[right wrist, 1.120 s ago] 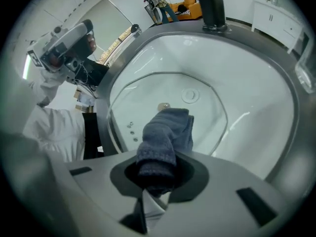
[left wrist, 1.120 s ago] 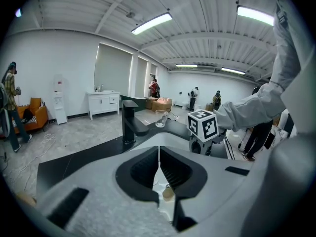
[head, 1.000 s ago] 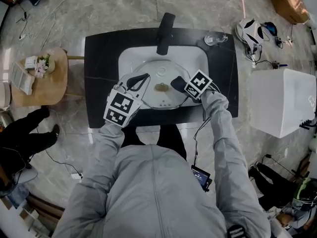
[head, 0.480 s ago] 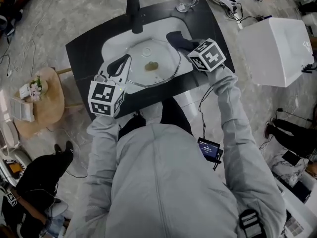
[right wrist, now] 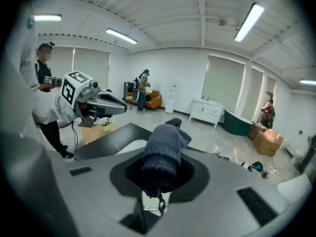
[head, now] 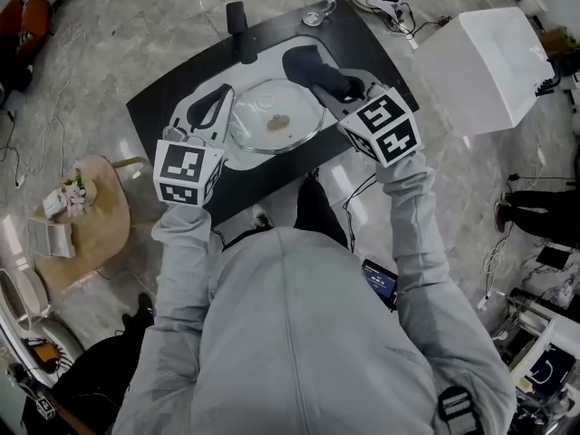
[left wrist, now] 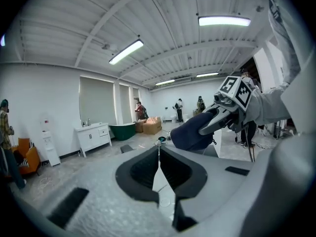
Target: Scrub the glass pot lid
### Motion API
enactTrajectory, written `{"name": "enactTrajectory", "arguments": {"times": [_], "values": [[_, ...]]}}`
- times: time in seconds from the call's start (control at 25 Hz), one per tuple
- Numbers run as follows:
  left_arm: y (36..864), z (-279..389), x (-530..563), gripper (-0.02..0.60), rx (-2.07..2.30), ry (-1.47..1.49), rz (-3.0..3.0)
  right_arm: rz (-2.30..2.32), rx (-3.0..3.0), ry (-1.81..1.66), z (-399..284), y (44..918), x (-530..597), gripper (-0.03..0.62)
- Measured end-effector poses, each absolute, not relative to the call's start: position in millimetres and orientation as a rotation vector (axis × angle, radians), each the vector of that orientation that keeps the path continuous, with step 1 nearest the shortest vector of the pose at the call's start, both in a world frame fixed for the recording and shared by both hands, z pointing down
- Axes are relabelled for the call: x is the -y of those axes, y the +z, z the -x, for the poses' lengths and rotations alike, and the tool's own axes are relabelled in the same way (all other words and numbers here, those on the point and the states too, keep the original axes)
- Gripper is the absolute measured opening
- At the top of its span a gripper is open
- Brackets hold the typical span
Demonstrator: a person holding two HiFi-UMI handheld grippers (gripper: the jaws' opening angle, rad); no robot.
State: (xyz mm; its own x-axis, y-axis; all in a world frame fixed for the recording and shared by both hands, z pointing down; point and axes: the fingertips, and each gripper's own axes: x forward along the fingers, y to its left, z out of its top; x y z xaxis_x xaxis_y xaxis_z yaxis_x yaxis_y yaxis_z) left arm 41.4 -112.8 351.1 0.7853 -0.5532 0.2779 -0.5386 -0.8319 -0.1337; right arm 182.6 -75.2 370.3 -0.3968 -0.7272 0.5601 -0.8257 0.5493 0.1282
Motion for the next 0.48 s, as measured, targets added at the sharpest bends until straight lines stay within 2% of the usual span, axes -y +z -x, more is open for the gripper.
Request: {"name": "enactTrajectory", "arguments": {"times": [0.48], "values": [[263.2,-42.4,103.6,0.029,-0.775,-0.281,2.797,-1.665,2.159,0.021,-190.9,264.8,36.8,0.074]]}}
